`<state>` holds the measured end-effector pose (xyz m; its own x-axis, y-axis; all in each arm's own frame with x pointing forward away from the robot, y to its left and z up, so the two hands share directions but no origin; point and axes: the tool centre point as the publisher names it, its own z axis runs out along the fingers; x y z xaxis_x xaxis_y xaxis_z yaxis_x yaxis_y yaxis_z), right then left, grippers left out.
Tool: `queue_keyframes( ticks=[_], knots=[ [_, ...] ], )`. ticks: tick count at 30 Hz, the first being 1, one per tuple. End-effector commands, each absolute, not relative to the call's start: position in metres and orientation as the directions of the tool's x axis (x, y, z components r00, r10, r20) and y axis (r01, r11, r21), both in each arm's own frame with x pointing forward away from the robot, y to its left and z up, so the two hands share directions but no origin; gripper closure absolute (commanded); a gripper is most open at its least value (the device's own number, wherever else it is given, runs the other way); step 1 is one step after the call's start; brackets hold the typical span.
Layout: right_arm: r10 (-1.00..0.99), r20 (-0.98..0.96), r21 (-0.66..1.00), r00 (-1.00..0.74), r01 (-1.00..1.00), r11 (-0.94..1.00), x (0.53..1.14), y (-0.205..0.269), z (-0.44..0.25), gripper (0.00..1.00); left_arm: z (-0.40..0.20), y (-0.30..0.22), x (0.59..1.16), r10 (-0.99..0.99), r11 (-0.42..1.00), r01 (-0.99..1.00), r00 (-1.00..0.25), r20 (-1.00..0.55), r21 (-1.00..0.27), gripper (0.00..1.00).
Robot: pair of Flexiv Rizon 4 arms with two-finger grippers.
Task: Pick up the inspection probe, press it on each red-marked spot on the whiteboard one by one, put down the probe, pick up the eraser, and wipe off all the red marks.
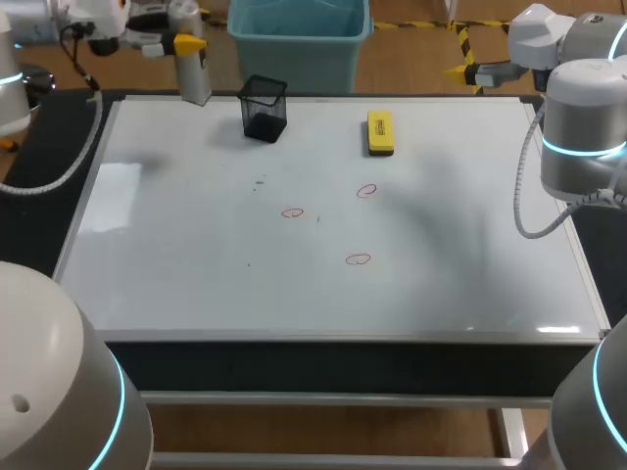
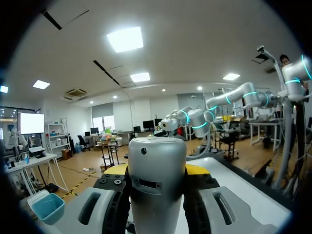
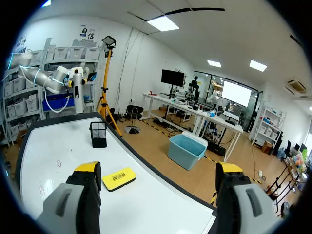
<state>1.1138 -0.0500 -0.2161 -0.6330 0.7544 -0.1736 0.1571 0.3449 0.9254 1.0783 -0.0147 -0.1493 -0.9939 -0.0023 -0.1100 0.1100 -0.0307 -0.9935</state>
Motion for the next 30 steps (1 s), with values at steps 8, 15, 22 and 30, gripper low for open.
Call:
queue_keyframes(
  ticks=[8,15,22,30],
  knots=[
    [0.754,-0.174,0.925,-0.633,0.157,0.345,1.114,-0.05,-0.216,0.0,-0.172,0.008,1.053,-0.308,-0.055,0.117,-0.947,-0.095,-0.992,1.0],
    [0.754,-0.174,0.925,-0.633,0.157,0.345,1.114,-0.05,-0.216,0.0,-0.184,0.025,1.046,-0.326,-0.05,0.13,-0.939,-0.107,-0.99,1.0],
    [0.754,-0.174,0.925,-0.633,0.157,0.345,1.114,-0.05,-0.216,0.0,-0.186,0.026,1.043,-0.311,-0.046,0.113,-0.946,-0.093,-0.992,1.0],
    [0.754,-0.174,0.925,-0.633,0.157,0.345,1.114,-0.05,-0.216,0.0,-0.186,0.026,1.043,-0.31,-0.044,0.111,-0.946,-0.092,-0.993,1.0]
  ],
)
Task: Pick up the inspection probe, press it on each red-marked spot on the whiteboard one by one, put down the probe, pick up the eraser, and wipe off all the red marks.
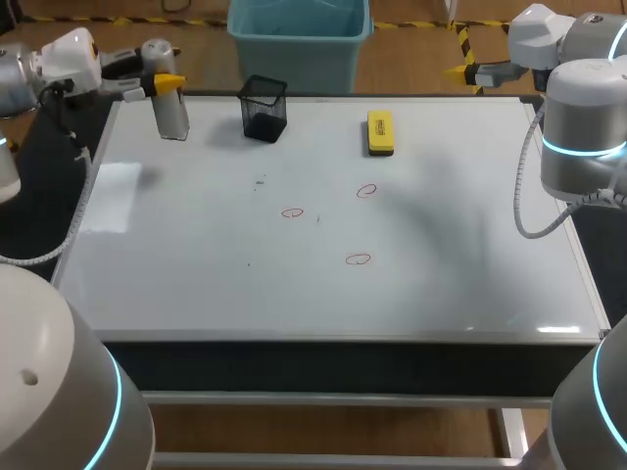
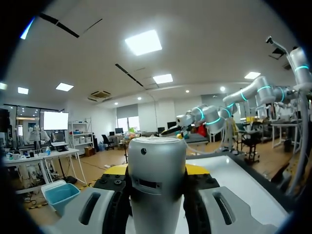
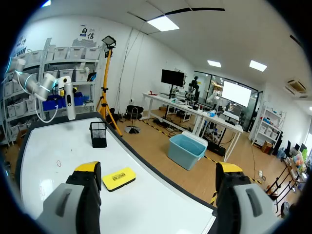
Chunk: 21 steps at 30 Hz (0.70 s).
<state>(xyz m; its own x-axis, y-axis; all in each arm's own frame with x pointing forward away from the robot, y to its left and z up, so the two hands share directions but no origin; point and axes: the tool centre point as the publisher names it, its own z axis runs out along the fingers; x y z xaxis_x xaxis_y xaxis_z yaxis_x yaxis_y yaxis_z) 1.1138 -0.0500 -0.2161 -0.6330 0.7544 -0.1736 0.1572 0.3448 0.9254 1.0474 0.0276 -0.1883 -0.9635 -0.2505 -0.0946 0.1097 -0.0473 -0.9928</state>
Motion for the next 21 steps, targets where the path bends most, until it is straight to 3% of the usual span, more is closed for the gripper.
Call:
queue_keyframes(
  ticks=[1,9,13,21],
  knots=[
    [0.754,-0.174,0.925,-0.633,0.157,0.345,1.114,-0.05,-0.216,0.0,-0.186,0.026,1.043,-0.31,-0.044,0.111,-0.946,-0.092,-0.993,1.0],
    [0.754,-0.174,0.925,-0.633,0.157,0.345,1.114,-0.05,-0.216,0.0,-0.186,0.026,1.043,-0.31,-0.044,0.111,-0.946,-0.092,-0.993,1.0],
    [0.557,-0.185,0.843,-0.81,0.16,0.513,1.13,-0.05,-0.23,0.0,-0.186,0.026,1.043,-0.31,-0.044,0.111,-0.946,-0.092,-0.993,1.0],
    [0.316,-0.122,0.751,-0.941,0.121,0.65,1.149,-0.039,-0.256,0.0,-0.186,0.026,1.043,-0.31,-0.044,0.111,-0.946,-0.092,-0.993,1.0]
  ],
)
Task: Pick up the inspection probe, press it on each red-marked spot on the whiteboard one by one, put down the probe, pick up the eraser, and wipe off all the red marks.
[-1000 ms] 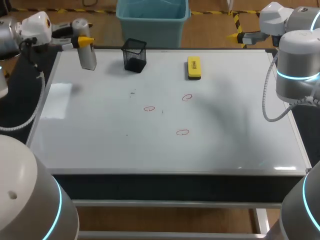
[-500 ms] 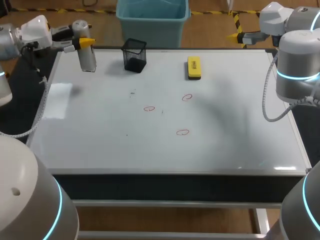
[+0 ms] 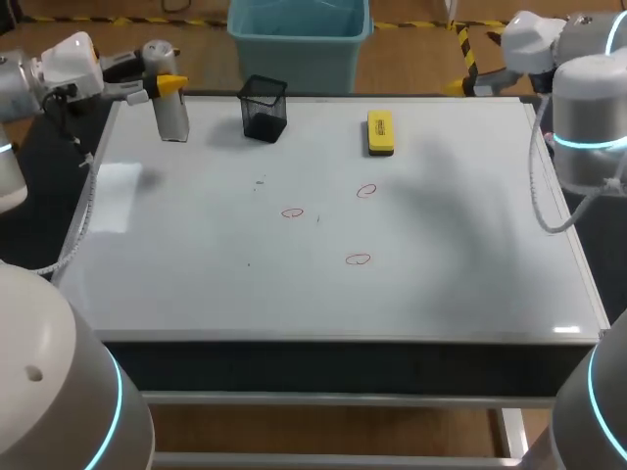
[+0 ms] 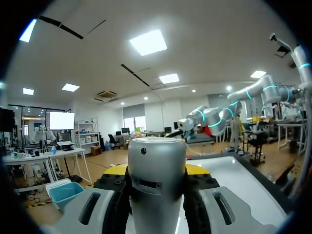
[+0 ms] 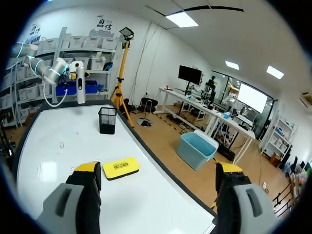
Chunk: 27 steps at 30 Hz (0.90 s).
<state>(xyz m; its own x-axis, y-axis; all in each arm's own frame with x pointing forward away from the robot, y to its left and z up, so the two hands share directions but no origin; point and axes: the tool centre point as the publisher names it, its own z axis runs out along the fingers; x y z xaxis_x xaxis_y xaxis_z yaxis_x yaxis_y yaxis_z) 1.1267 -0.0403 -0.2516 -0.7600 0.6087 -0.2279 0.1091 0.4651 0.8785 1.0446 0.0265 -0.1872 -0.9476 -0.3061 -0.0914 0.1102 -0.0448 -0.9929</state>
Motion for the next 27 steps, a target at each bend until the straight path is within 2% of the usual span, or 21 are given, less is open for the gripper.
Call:
queue_keyframes(
  ticks=[1,5,8,10,12,13,18,27],
  knots=[
    [0.282,-0.121,0.729,-0.952,0.108,0.676,1.151,-0.037,-0.259,0.0,-0.186,0.026,1.043,-0.31,-0.044,0.111,-0.946,-0.092,-0.993,1.0],
    [0.121,-0.165,0.55,-0.979,0.011,0.835,1.161,-0.033,-0.273,0.0,-0.186,0.026,1.043,-0.31,-0.044,0.111,-0.946,-0.092,-0.993,1.0],
    [0.03,-0.146,0.497,-0.989,-0.047,0.867,1.165,-0.026,-0.275,0.0,-0.186,0.026,1.043,-0.31,-0.044,0.111,-0.946,-0.092,-0.993,1.0],
    [-0.07,-0.137,0.434,-0.988,-0.124,0.892,1.168,-0.02,-0.279,0.0,-0.186,0.026,1.043,-0.31,-0.044,0.111,-0.946,-0.092,-0.993,1.0],
    [-0.235,-0.123,0.289,-0.964,-0.261,0.921,1.166,-0.014,-0.285,0.0,-0.186,0.026,1.043,-0.31,-0.044,0.111,-0.946,-0.092,-0.993,1.0],
    [-0.303,-0.114,0.224,-0.946,-0.322,0.92,1.165,-0.012,-0.287,0.0,-0.186,0.026,1.043,-0.31,-0.044,0.111,-0.946,-0.092,-0.993,1.0],
    [-0.495,-0.048,0.12,-0.867,-0.497,0.859,1.165,0.004,-0.294,0.0,-0.186,0.026,1.043,-0.31,-0.044,0.111,-0.946,-0.092,-0.993,1.0],
    [-0.708,0.023,-0.002,-0.706,-0.709,0.706,1.162,0.031,-0.306,0.0,-0.186,0.026,1.043,-0.31,-0.044,0.111,-0.946,-0.092,-0.993,1.0]
  ],
)
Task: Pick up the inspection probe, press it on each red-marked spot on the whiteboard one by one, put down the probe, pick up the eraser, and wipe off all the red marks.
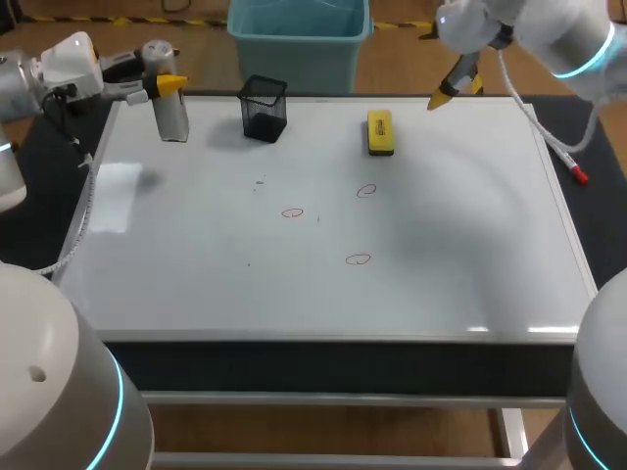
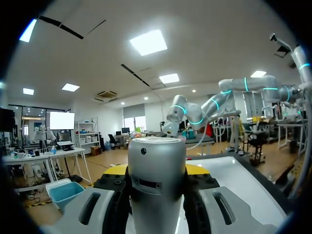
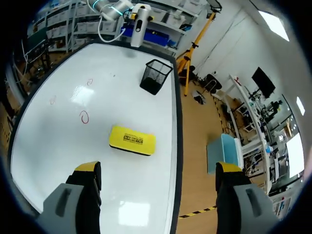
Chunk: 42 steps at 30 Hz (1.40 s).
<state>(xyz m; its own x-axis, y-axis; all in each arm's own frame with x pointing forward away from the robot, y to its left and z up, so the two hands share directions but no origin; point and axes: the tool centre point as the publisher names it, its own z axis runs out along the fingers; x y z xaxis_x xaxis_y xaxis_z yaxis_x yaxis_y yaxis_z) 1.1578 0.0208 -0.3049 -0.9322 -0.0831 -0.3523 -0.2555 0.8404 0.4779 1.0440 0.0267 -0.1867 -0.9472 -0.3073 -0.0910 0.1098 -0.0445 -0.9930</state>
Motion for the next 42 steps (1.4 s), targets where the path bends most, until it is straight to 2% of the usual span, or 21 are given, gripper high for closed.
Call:
queue_keyframes(
  ticks=[1,3,22,25,31,42],
  knots=[
    [-0.727,0.034,-0.026,-0.686,-0.728,0.685,1.16,0.034,-0.306,0.0,-0.186,0.026,1.043,-0.31,-0.044,0.111,-0.946,-0.092,-0.993,1.0],
    [-0.762,-0.005,-0.092,-0.647,-0.759,0.645,1.161,0.036,-0.311,0.0,-0.186,0.026,1.043,-0.31,-0.044,0.111,-0.946,-0.092,-0.993,1.0],
    [-0.743,-0.003,-0.071,-0.669,-0.741,0.667,1.161,0.036,-0.311,0.0,-0.186,0.026,1.043,-0.31,-0.044,0.111,-0.946,-0.092,-0.993,1.0],
    [-0.814,-0.048,0.017,-0.579,-0.815,0.579,1.158,0.048,-0.321,0.0,-0.186,0.026,1.043,-0.31,-0.044,0.111,-0.946,-0.092,-0.993,1.0],
    [-0.869,-0.054,0.026,-0.491,-0.871,0.49,1.147,0.067,-0.342,0.0,-0.186,0.026,1.043,-0.31,-0.044,0.111,-0.946,-0.092,-0.993,1.0],
    [-0.986,-0.03,0.04,-0.167,-0.985,0.165,1.12,0.092,-0.365,0.0,-0.186,0.026,1.043,-0.31,-0.044,0.111,-0.946,-0.092,-0.993,1.0]
  ],
)
